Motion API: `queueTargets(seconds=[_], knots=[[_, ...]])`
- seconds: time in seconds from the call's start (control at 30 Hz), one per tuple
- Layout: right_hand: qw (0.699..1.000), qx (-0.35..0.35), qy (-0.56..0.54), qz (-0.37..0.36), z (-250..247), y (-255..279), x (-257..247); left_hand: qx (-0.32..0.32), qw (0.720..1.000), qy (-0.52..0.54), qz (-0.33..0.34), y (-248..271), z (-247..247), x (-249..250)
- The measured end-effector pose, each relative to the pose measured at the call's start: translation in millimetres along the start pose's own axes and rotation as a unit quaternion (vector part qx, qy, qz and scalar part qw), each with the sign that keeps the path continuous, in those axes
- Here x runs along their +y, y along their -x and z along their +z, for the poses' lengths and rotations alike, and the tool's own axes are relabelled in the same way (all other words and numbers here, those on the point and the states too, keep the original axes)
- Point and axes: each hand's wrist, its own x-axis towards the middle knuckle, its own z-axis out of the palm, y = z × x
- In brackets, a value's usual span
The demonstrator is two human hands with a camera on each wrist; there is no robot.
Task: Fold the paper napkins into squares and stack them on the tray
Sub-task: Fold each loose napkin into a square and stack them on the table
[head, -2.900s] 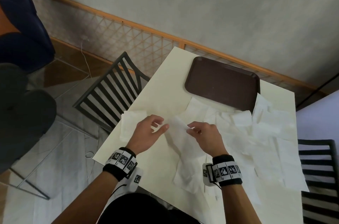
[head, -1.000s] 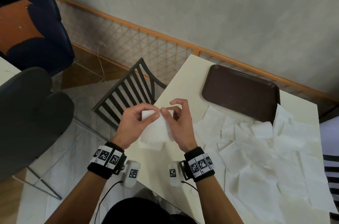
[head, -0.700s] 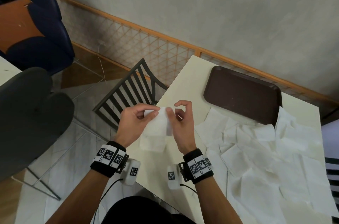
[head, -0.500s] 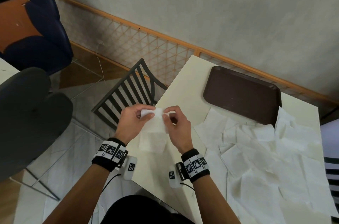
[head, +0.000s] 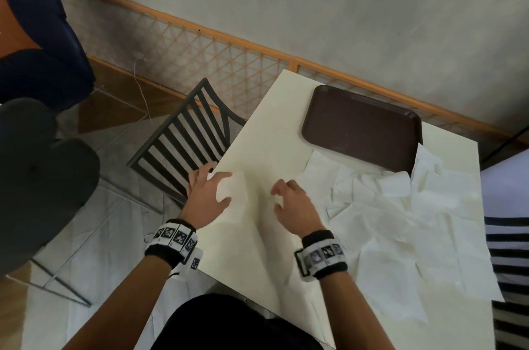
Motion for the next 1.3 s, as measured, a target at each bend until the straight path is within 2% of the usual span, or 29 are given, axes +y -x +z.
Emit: queueTargets(seconds=[0.13,0.27,0.47,0.53,0.63,0.67,0.73,0.8,0.83,0.93,1.0,1.13,1.3], knots=[[0.978,-0.114,0.173,0.017,-29,31,69,0.014,0.997,0.064,0.045,23,21,22],[0.970,-0.124,0.205,-0.042,-39,37,94,-0.039,0.987,0.135,0.072,41,44,57],[0.987,-0.092,-0.003,-0.129,-70,57,83,-0.151,0.959,0.234,0.052,63,74,120],[0.984,-0.048,-0.083,-0.150,-88,63,72,-0.132,0.965,0.216,0.063,61,81,130],[0.972,0.053,-0.166,-0.159,-109,69,62,-0.063,0.967,0.243,0.039,61,74,142],[0.969,0.074,-0.188,-0.143,-113,71,60,-0.048,0.960,0.275,0.033,62,70,146],[0.961,0.092,-0.252,-0.065,-114,76,59,-0.038,0.932,0.361,0.017,65,56,154],[0.931,0.066,-0.359,0.018,-110,78,59,-0.038,0.899,0.437,0.002,66,42,160],[0.910,0.044,-0.411,0.027,-107,78,58,-0.034,0.888,0.459,0.000,66,36,162],[0.860,0.047,-0.507,-0.032,-97,79,48,-0.019,0.867,0.497,0.014,62,22,163],[0.836,0.086,-0.538,-0.065,-98,77,42,-0.007,0.861,0.508,0.025,59,13,161],[0.818,0.120,-0.548,-0.129,-105,67,37,0.018,0.856,0.514,0.054,53,-4,151],[0.820,0.136,-0.539,-0.140,-104,55,25,0.028,0.843,0.533,0.071,48,-20,149]])
